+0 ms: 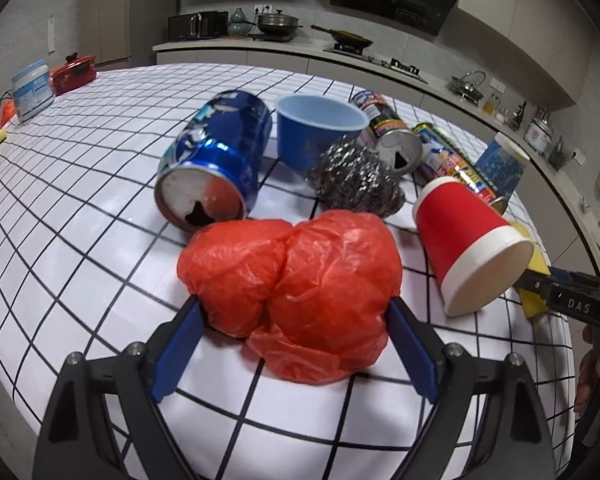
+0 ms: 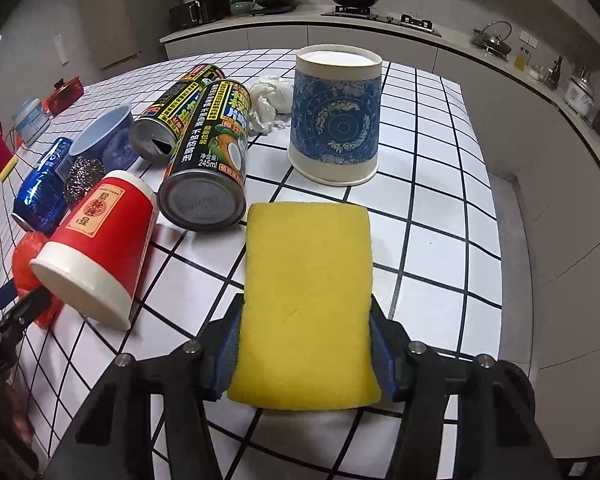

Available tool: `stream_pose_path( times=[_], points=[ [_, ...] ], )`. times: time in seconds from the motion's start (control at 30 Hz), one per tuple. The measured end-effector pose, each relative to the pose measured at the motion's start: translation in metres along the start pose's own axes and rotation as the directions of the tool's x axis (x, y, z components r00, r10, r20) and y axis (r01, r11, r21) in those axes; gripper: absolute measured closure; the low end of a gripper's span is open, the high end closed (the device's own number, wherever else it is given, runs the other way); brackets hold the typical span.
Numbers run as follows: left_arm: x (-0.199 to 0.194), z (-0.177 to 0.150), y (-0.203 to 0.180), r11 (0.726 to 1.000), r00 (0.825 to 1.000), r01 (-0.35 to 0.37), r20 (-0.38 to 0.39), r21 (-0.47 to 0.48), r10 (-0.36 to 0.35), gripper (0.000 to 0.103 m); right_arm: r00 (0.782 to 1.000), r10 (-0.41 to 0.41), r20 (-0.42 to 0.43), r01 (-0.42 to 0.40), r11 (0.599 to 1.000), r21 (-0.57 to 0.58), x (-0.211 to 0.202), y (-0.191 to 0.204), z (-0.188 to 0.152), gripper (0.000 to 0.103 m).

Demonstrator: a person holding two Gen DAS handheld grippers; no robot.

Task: Collect trash
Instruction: 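Grasp the red plastic bag with left tool while right tool grasps the yellow sponge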

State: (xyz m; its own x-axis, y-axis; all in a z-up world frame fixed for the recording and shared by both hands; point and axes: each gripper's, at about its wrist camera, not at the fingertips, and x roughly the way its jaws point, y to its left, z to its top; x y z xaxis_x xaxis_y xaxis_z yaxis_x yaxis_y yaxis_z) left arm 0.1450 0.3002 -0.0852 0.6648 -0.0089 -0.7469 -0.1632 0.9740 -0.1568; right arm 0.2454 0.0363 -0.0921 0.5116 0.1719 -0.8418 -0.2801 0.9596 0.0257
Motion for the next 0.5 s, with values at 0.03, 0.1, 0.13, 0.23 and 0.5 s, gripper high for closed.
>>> stream_pose_path(
  times=[0.03, 0.1, 0.13, 0.23, 0.5],
  points=[
    [0.001, 0.001, -0.001, 1.000, 1.000, 0.002, -0.005, 0.001, -0.002, 0.018, 1.000, 0.004, 0.002, -0.004, 1.000, 0.004, -0.002, -0.001, -0.001, 0.047],
    [0.002, 0.000, -0.001, 1.000, 1.000, 0.021, -0.006, -0.002, -0.021, 0.034, 1.000, 0.008, 0.004, -0.008, 1.000, 0.008, -0.002, -0.003, -0.002, 0.047],
    [0.002, 0.000, 0.000, 1.000, 1.000, 0.026, -0.003, -0.003, -0.026, 0.041, 1.000, 0.014, 0.005, -0.014, 1.000, 0.009, -0.003, -0.003, -0.003, 0.047],
    [0.000, 0.000, -0.002, 0.999, 0.999, 0.042, 0.007, 0.000, -0.042, 0.052, 1.000, 0.018, 0.006, -0.018, 1.000, 0.006, -0.004, -0.002, -0.005, 0.047],
    [-0.018, 0.001, -0.008, 0.998, 0.996, 0.065, 0.054, 0.001, -0.065, 0.063, 0.999, 0.037, 0.038, -0.038, 0.999, 0.024, -0.016, -0.008, -0.009, 0.049]
  ],
)
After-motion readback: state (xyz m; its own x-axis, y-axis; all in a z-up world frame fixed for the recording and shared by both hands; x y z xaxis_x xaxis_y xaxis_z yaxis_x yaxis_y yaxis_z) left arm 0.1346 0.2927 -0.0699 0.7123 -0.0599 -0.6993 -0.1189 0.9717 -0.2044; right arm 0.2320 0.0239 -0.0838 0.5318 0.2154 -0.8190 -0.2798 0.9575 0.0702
